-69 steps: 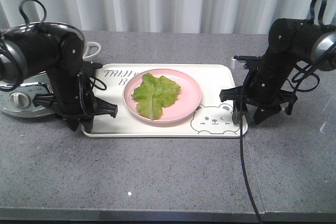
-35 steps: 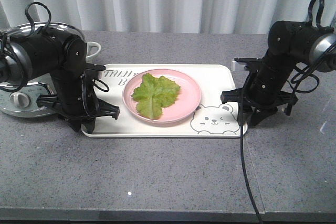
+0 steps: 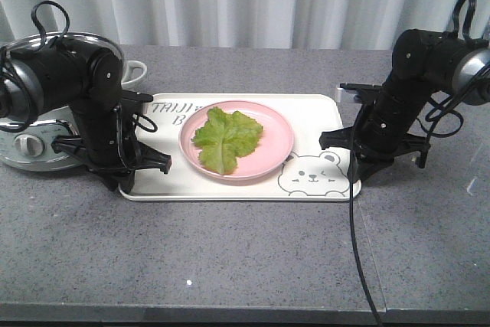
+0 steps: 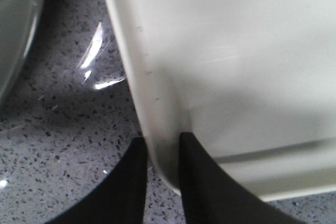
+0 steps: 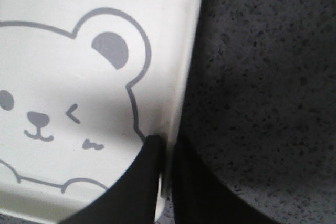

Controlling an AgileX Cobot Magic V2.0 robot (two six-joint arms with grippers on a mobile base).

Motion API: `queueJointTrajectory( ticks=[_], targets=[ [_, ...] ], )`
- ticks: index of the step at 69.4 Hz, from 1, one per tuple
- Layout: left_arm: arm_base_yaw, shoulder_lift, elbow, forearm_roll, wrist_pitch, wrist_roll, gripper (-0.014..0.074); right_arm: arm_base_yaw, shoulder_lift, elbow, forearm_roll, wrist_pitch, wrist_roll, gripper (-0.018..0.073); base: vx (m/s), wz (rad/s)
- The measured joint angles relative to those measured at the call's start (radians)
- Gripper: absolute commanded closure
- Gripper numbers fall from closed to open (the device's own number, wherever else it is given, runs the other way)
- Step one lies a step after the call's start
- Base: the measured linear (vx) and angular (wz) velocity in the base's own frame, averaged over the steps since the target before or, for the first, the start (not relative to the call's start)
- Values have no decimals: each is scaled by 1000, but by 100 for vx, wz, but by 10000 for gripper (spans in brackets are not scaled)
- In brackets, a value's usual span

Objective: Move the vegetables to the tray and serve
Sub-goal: 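Close both grippers on the tray edges, then lift the tray with both grippers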

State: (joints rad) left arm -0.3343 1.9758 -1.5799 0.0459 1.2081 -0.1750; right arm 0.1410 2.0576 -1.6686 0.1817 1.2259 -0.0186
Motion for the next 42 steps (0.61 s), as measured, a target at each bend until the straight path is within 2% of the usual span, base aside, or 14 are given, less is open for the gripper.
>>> queueJointTrajectory(
  ticks=[25, 42],
  targets=[
    [9, -2, 0, -65, -34, 22, 605, -8, -22, 6, -30, -16, -10, 568, 0, 0],
    [9, -7, 3, -77, -48, 23, 605, -9, -50, 6, -42, -16, -10, 568, 0, 0]
  ],
)
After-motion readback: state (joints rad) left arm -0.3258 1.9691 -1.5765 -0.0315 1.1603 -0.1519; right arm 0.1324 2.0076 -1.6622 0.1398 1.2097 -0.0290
